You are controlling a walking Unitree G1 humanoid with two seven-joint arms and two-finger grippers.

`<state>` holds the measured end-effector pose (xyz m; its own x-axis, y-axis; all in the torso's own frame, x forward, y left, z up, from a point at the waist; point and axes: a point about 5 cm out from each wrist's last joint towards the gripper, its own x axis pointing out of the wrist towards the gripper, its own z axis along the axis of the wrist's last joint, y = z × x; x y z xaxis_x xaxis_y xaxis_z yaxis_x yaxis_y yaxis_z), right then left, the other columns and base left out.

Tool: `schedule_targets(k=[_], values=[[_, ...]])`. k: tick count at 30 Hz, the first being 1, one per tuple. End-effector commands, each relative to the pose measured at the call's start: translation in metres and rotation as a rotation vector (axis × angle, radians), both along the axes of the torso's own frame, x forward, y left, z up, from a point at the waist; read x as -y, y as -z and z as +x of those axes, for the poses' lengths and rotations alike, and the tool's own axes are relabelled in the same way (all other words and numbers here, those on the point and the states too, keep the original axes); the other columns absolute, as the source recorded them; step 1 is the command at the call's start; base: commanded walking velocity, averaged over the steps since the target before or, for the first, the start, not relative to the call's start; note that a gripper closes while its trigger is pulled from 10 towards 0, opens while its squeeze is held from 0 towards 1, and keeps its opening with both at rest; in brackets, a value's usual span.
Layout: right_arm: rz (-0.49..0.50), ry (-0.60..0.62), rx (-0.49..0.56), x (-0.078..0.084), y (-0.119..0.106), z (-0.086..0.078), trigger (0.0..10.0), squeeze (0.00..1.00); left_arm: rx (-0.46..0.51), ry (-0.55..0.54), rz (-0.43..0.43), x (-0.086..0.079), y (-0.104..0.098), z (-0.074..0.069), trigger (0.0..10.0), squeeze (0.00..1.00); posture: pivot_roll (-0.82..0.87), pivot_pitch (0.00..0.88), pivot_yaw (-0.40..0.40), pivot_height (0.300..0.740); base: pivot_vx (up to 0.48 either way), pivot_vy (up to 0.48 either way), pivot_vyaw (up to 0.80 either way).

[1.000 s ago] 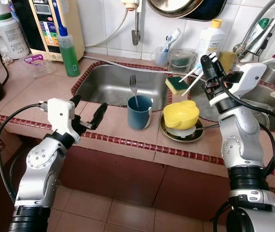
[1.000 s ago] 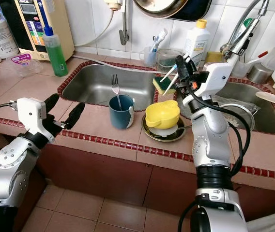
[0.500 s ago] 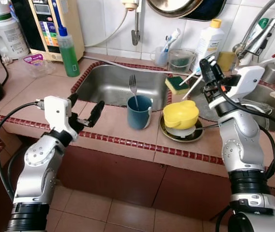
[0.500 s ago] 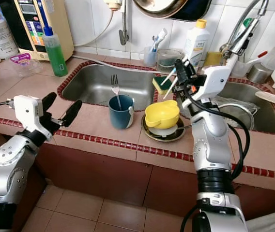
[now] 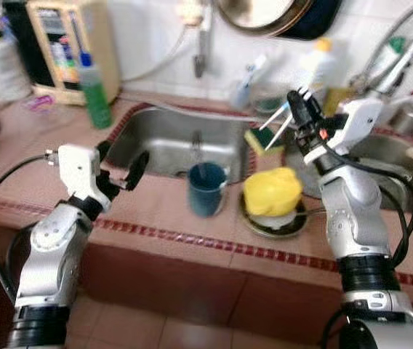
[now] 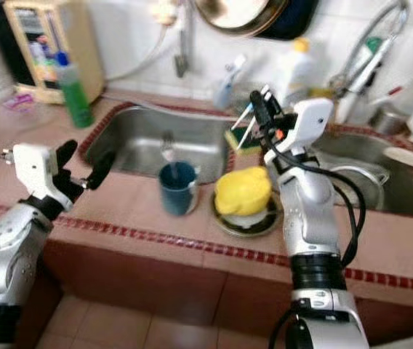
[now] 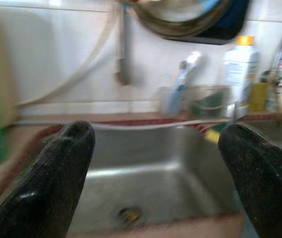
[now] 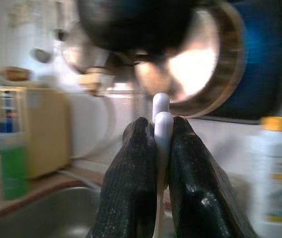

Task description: Kitchen organization

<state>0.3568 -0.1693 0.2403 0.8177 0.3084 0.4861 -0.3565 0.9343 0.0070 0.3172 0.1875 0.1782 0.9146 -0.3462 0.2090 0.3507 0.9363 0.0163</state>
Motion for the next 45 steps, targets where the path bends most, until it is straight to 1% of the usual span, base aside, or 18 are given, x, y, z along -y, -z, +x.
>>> schedule_targets(k=[1, 6, 8, 11, 20, 26, 28, 29, 32, 33, 34, 35, 37, 39, 40, 41, 43, 45], values=[[0.005, 0.008, 0.026, 0.003, -0.006, -0.001, 10.0, 0.0, 0.0, 0.018, 0.017, 0.002, -0.001, 0.0, 10.0, 0.0, -0.04, 0.019, -0.009, 0.74, 0.48, 0.0, 0.0], [0.001, 0.009, 0.025, 0.004, -0.007, -0.001, 10.0, 0.0, -0.004, 0.025, 0.013, 0.004, 0.0, -0.001, 10.0, 0.0, -0.04, 0.021, -0.011, 0.74, 0.449, 0.0, 0.0], [-0.002, 0.008, 0.025, 0.005, -0.007, -0.001, 10.0, 0.0, 0.009, 0.04, -0.017, 0.005, -0.001, -0.002, 10.0, 0.0, -0.04, 0.024, -0.009, 0.74, 0.0, 0.0, 0.0], [-0.006, 0.011, 0.022, 0.007, -0.008, 0.0, 10.0, 0.0, 0.001, 0.02, 0.026, 0.005, 0.001, -0.001, 10.0, 0.0, -0.04, 0.025, -0.009, 0.74, 0.0, 0.0, 0.0], [0.027, -0.027, -0.028, 0.009, -0.011, 0.006, 10.0, 0.0, 0.02, 0.03, 0.053, 0.007, -0.004, -0.002, 10.0, 0.0, -0.04, 0.036, -0.011, 0.74, 0.0, 0.0, 0.0], [0.024, -0.056, -0.057, 0.007, -0.013, 0.009, 10.0, 0.0, 0.028, 0.039, 0.076, 0.009, -0.007, -0.004, 10.0, 0.0, -0.04, 0.039, -0.012, 0.74, 0.0, 0.0, 0.0], [0.011, -0.054, -0.07, 0.007, -0.011, 0.011, 10.0, 0.0, 0.031, 0.046, 0.1, 0.012, -0.006, -0.004, 10.0, 0.0, -0.03, 0.038, -0.016, 0.74, 0.0, 0.0, 0.0], [0.011, -0.054, -0.085, 0.007, -0.009, 0.012, 10.0, 0.0, 0.03, 0.051, 0.114, 0.014, -0.005, -0.005, 10.0, 0.0, -0.03, 0.039, -0.017, 0.74, 0.0, 0.0, 0.0], [0.011, -0.06, -0.115, 0.006, -0.006, 0.016, 10.0, 0.0, 0.007, 0.046, 0.109, 0.019, -0.002, -0.005, 10.0, 0.0, -0.03, 0.04, -0.017, 0.74, 0.0, 0.0, 0.0], [0.009, -0.072, -0.143, 0.005, -0.002, 0.018, 10.0, 0.0, -0.016, 0.069, 0.087, 0.027, 0.001, -0.007, 10.0, 0.0, -0.03, 0.042, -0.017, 0.74, 0.0, 0.0, 0.0], [0.007, -0.079, -0.155, 0.004, 0.0, 0.019, 10.0, 0.0, -0.023, 0.079, 0.088, 0.031, 0.003, -0.009, 10.0, 0.0, -0.03, 0.042, -0.017, 0.74, 0.0, 0.0, 0.0], [0.005, -0.095, -0.178, 0.002, 0.005, 0.022, 10.0, 0.0, -0.027, 0.103, 0.115, 0.039, 0.008, -0.013, 10.0, 0.0, -0.03, 0.045, -0.016, 0.74, 0.0, 0.0, 0.0], [0.002, -0.098, -0.189, 0.002, 0.008, 0.023, 10.0, 0.0, -0.031, 0.116, 0.128, 0.043, 0.01, -0.015, 10.0, 0.0, -0.03, 0.049, -0.013, 0.74, 0.0, 0.0, 0.0], [-0.008, -0.105, -0.223, 0.001, 0.015, 0.026, 10.0, 0.0, -0.053, 0.13, 0.114, 0.05, 0.015, -0.018, 10.0, 0.0, -0.04, 0.052, -0.01, 0.74, 0.0, 0.0, 0.0], [0.004, -0.115, -0.256, 0.001, 0.021, 0.028, 10.0, 0.0, -0.078, 0.147, 0.105, 0.057, 0.02, -0.021, 10.0, 0.0, -0.04, 0.051, -0.007, 0.74, 0.0, 0.0, 0.0], [0.014, -0.117, -0.277, 0.001, 0.025, 0.03, 10.0, 0.0, -0.081, 0.169, 0.12, 0.063, 0.021, -0.025, 10.0, 0.0, -0.04, 0.052, -0.007, 0.74, 0.0, 0.0, 0.0], [0.017, -0.118, -0.286, 0.002, 0.026, 0.031, 10.0, 0.0, -0.075, 0.187, 0.139, 0.067, 0.022, -0.028, 10.0, 0.0, -0.03, 0.058, -0.005, 0.74, 0.0, 0.0, 0.0], [0.045, -0.137, -0.329, 0.003, 0.033, 0.034, 10.0, 0.0, -0.087, 0.193, 0.141, 0.069, 0.023, -0.029, 10.0, 0.0, -0.03, 0.057, -0.004, 0.74, 0.0, 0.0, 0.0]])
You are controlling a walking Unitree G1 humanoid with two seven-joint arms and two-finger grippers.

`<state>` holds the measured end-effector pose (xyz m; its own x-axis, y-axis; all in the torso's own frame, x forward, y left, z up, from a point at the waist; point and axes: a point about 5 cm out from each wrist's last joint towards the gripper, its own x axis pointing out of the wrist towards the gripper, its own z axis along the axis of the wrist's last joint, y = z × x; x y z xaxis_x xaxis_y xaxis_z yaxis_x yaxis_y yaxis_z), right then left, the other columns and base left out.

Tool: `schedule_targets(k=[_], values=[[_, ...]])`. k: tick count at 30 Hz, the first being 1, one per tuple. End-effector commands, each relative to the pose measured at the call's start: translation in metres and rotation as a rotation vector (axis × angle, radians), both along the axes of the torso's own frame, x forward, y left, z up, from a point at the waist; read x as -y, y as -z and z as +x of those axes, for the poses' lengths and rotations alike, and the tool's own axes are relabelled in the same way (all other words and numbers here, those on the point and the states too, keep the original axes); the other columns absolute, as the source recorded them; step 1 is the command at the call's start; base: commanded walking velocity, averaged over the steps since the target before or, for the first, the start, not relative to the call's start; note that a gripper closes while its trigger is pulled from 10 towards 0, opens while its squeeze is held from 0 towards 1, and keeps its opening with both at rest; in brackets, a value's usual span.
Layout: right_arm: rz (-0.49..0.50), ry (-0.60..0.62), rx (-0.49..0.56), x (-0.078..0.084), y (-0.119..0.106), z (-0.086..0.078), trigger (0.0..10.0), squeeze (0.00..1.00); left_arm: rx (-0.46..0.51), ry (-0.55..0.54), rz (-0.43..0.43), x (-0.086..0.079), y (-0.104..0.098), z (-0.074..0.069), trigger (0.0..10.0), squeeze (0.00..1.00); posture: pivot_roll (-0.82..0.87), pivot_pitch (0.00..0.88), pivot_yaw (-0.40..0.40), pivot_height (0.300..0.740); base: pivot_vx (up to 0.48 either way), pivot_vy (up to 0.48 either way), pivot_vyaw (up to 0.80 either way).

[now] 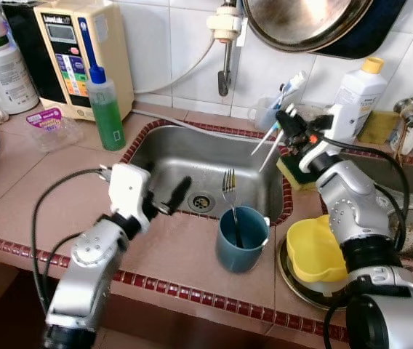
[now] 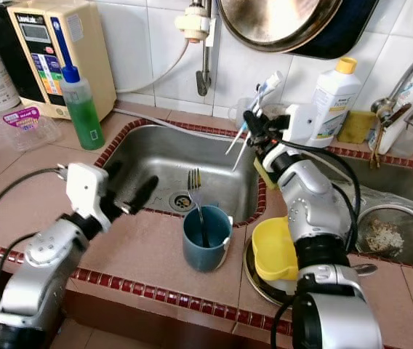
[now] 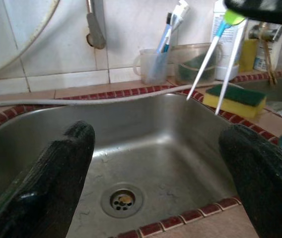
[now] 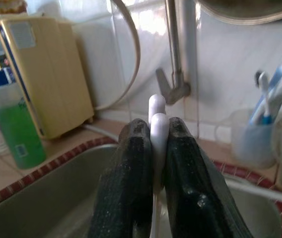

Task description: Kitchen organization

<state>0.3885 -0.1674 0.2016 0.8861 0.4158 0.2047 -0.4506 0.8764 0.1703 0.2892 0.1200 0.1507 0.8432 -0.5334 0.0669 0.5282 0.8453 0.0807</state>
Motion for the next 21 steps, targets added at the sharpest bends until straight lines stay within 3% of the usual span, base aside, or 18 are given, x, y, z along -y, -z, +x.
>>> schedule_targets(k=[1, 6, 21], values=[[0.018, 0.002, 0.008, 0.005, -0.005, 0.003, 10.0, 0.0, 0.015, 0.002, 0.018, 0.001, -0.004, -0.001, 10.0, 0.0, -0.03, 0.057, -0.004, 0.74, 0.0, 0.0, 0.0], [0.041, -0.017, -0.053, 0.004, 0.005, 0.007, 10.0, 0.0, 0.023, 0.056, 0.064, 0.013, -0.001, -0.009, 10.0, 0.0, -0.03, 0.062, -0.003, 0.74, 0.0, 0.0, 0.0], [0.138, -0.034, -0.23, -0.008, 0.028, 0.01, 10.0, 0.0, 0.013, 0.076, 0.026, 0.024, -0.002, -0.013, 10.0, 0.0, -0.02, 0.066, -0.014, 0.74, 0.0, 0.0, 0.0]])
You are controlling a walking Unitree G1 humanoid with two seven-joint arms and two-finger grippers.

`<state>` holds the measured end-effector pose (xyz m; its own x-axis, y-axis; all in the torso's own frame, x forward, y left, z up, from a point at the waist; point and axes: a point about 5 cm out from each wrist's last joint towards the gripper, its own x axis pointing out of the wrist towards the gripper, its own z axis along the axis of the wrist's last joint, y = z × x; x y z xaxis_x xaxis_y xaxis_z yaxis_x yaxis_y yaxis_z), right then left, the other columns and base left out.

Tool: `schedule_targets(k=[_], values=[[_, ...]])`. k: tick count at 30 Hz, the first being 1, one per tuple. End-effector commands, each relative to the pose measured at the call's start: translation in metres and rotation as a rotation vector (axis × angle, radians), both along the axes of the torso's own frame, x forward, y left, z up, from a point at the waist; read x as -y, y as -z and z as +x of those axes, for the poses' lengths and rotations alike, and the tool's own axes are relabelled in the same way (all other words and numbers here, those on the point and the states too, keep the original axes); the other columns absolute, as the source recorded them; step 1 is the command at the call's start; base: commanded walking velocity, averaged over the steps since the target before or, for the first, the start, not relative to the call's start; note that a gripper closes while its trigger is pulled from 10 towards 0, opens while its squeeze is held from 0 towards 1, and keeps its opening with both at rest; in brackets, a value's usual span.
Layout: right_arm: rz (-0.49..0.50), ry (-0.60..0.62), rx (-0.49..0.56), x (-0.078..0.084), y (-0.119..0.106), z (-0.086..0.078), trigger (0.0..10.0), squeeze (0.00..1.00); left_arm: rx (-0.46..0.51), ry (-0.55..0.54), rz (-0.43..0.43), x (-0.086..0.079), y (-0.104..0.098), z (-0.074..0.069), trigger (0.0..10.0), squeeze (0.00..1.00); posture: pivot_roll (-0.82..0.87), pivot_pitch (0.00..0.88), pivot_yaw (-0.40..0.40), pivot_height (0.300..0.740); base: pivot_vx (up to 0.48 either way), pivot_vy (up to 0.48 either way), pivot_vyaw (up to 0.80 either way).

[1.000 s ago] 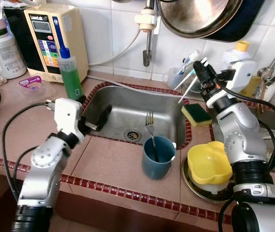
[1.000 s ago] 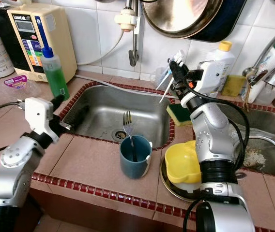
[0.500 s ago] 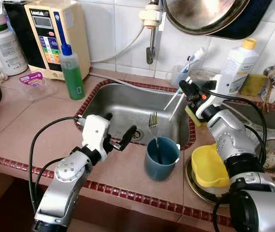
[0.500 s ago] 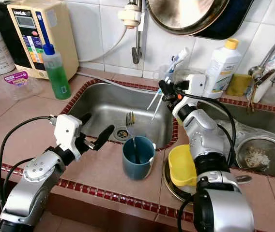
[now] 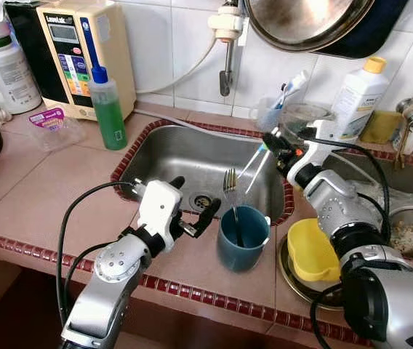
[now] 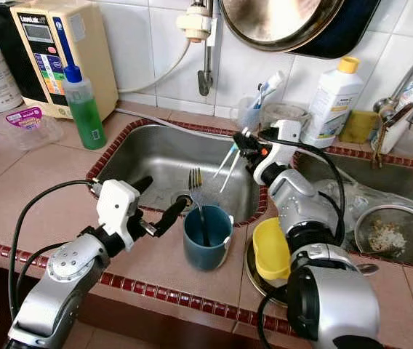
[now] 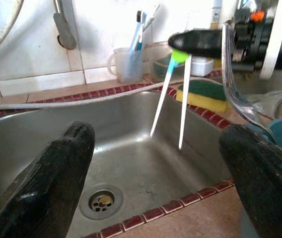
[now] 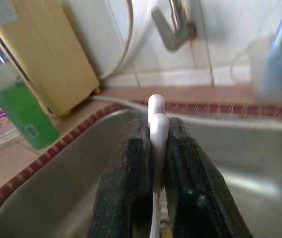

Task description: Kitchen organization

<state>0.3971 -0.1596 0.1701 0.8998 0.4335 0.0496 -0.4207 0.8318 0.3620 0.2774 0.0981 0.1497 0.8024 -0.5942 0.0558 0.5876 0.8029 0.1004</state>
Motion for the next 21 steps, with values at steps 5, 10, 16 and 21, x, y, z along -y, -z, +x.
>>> schedule_targets(k=[5, 10, 16, 21], values=[[0.032, -0.022, -0.053, -0.005, 0.004, 0.0, 10.0, 0.0, 0.014, -0.008, -0.003, 0.0, -0.005, 0.0, 10.0, 0.0, -0.01, 0.072, -0.02, 0.74, 0.0, 0.0, 0.0], [0.053, -0.028, -0.091, -0.008, 0.009, 0.0, 10.0, 0.0, 0.015, -0.011, -0.007, 0.0, -0.006, -0.001, 10.0, 0.0, -0.01, 0.073, -0.021, 0.74, 0.0, 0.0, 0.0], [0.049, -0.028, -0.127, -0.009, 0.015, -0.002, 10.0, 0.0, 0.016, -0.009, -0.01, 0.0, -0.007, -0.001, 10.0, 0.0, -0.01, 0.074, -0.023, 0.74, 0.0, 0.0, 0.0], [0.074, -0.031, -0.147, -0.008, 0.018, -0.002, 10.0, 0.0, 0.02, -0.009, -0.011, -0.001, -0.008, 0.0, 10.0, 0.0, -0.01, 0.074, -0.023, 0.74, 0.0, 0.0, 0.0]])
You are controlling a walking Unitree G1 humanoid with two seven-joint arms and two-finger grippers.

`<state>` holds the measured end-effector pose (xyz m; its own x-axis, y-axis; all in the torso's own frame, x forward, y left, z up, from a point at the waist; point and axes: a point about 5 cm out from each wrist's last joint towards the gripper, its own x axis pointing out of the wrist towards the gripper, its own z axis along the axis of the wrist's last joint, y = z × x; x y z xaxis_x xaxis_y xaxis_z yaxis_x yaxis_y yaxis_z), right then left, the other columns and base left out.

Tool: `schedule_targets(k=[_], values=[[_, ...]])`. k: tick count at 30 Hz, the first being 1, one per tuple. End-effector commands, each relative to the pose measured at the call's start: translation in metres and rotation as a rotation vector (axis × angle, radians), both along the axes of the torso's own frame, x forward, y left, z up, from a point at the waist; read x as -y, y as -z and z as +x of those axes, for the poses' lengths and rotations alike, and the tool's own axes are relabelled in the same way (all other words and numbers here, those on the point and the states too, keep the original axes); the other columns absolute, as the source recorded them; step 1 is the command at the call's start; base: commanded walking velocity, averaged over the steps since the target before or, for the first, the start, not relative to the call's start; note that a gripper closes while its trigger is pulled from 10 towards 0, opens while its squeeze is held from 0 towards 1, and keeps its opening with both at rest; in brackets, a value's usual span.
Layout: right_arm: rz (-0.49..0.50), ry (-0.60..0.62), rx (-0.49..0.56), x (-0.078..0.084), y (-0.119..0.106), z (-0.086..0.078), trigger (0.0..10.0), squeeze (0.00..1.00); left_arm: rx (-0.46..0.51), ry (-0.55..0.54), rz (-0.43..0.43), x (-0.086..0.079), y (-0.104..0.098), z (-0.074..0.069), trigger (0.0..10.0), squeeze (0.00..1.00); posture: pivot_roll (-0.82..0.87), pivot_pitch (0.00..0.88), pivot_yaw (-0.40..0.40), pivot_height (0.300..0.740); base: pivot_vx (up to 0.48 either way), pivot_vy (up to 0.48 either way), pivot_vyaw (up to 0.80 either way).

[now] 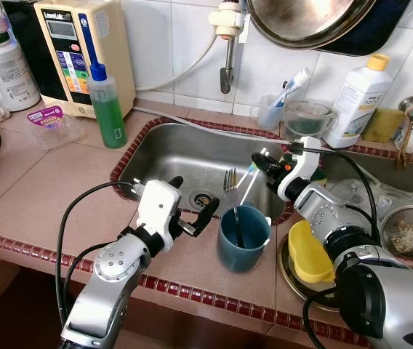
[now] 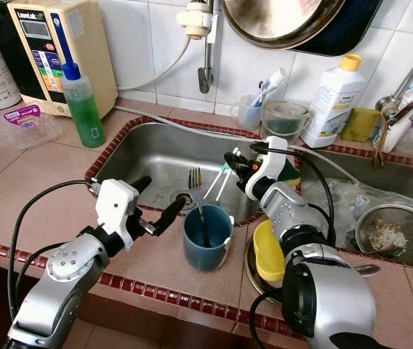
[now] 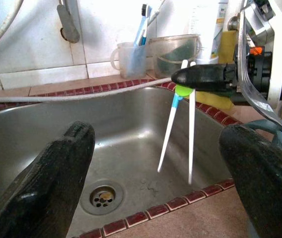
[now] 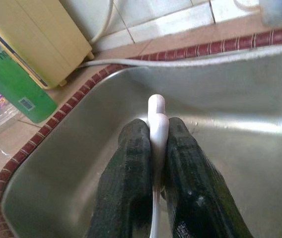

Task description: Kitchen organization

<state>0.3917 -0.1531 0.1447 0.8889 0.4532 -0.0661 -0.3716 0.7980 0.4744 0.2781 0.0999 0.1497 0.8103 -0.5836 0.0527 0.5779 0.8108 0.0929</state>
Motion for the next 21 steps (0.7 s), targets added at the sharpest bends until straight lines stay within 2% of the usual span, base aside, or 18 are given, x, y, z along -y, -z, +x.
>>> schedule_targets(k=[1, 3, 4, 5, 6, 21], values=[[0.015, -0.009, 0.013, -0.0016, -0.0074, 0.0029, 10.0, 0.0, 0.027, 0.003, -0.007, 0.0013, -0.008, -0.001, 10.0, 0.0, -0.01, 0.074, -0.024, 0.74, 0.0, 0.0, 0.0], [0.03, -0.012, 0.006, -0.0018, -0.0067, 0.0026, 10.0, 0.0, 0.027, 0.004, -0.008, 0.0015, -0.008, -0.0009, 10.0, 0.0, -0.01, 0.073, -0.024, 0.74, 0.0, 0.0, 0.0], [0.027, -0.007, 0.007, -0.001, -0.0067, 0.0026, 10.0, 0.91, 0.027, 0.007, -0.01, 0.002, -0.0081, -0.0011, 10.0, 0.0, -0.01, 0.071, -0.025, 0.74, 0.0, 0.0, 0.0], [0.024, -0.004, 0.006, -0.0006, -0.0066, 0.0027, 10.0, 0.91, 0.026, 0.007, -0.011, 0.0021, -0.0081, -0.0012, 10.0, 0.0, -0.01, 0.071, -0.025, 0.74, 0.0, 0.0, 0.0], [0.04, -0.01, 0.007, -0.0007, -0.007, 0.0025, 10.0, 1.0, 0.028, 0.009, -0.01, 0.0024, -0.0082, -0.0012, 10.0, 0.0, -0.01, 0.069, -0.025, 0.74, 0.0, 0.0, 0.0], [0.047, -0.021, 0.056, -0.001, -0.0138, 0.004, 10.0, 1.0, 0.035, 0.02, -0.012, 0.0048, -0.0087, -0.0011, 10.0, 0.0, -0.01, 0.045, -0.027, 0.74, 0.0, 0.0, 0.0]])
